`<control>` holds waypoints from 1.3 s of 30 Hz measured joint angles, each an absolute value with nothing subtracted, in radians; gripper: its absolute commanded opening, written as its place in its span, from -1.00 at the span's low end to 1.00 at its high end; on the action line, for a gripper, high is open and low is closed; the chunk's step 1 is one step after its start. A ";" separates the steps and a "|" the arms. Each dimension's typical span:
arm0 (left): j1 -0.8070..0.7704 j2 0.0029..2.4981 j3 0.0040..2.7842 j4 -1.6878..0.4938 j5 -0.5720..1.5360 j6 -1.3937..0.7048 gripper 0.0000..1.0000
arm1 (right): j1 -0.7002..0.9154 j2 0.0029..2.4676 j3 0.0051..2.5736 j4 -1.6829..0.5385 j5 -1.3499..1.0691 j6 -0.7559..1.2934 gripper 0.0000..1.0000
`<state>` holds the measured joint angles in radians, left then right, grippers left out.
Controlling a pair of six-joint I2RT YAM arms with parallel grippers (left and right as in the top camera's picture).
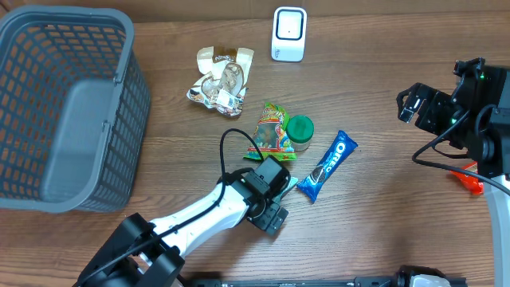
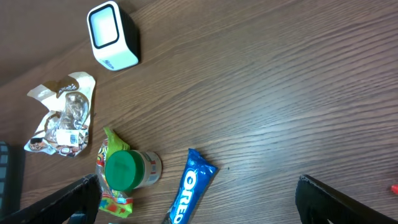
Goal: Scan the item barcode
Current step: 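Close the left gripper on the mint-green wipes pack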
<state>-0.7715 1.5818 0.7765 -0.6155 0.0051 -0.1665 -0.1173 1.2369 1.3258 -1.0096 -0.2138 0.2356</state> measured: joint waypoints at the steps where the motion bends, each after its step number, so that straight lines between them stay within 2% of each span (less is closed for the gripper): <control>1: -0.776 1.582 0.776 -0.616 -0.002 -0.174 0.99 | -0.117 1.237 1.326 -1.010 -0.214 0.235 1.00; 11: -0.786 1.582 0.770 -0.562 -0.049 -0.215 0.89 | -0.117 1.237 1.326 -1.010 -0.213 0.236 1.00; 13: -0.786 1.582 0.770 -0.552 -0.050 -0.216 0.80 | -0.117 1.237 1.326 -1.010 -0.214 0.235 1.00; 18: -0.786 1.582 0.770 -0.538 -0.051 -0.232 0.40 | -0.117 1.237 1.326 -1.010 -0.214 0.235 1.00; 23: -0.786 1.582 0.764 -0.530 -0.050 -0.230 0.35 | -0.117 1.237 1.326 -1.010 -0.213 0.235 1.00; 31: -0.786 1.582 0.759 -0.529 -0.050 -0.230 -0.02 | -0.117 1.237 1.326 -1.010 -0.214 0.235 1.00; 37: -0.786 1.582 0.759 -0.524 -0.046 -0.231 -0.18 | -0.117 1.237 1.326 -1.010 -0.221 0.236 1.00; 39: -0.786 1.582 0.759 -0.522 -0.040 -0.231 -0.30 | -0.117 1.237 1.326 -1.010 -0.221 0.236 1.00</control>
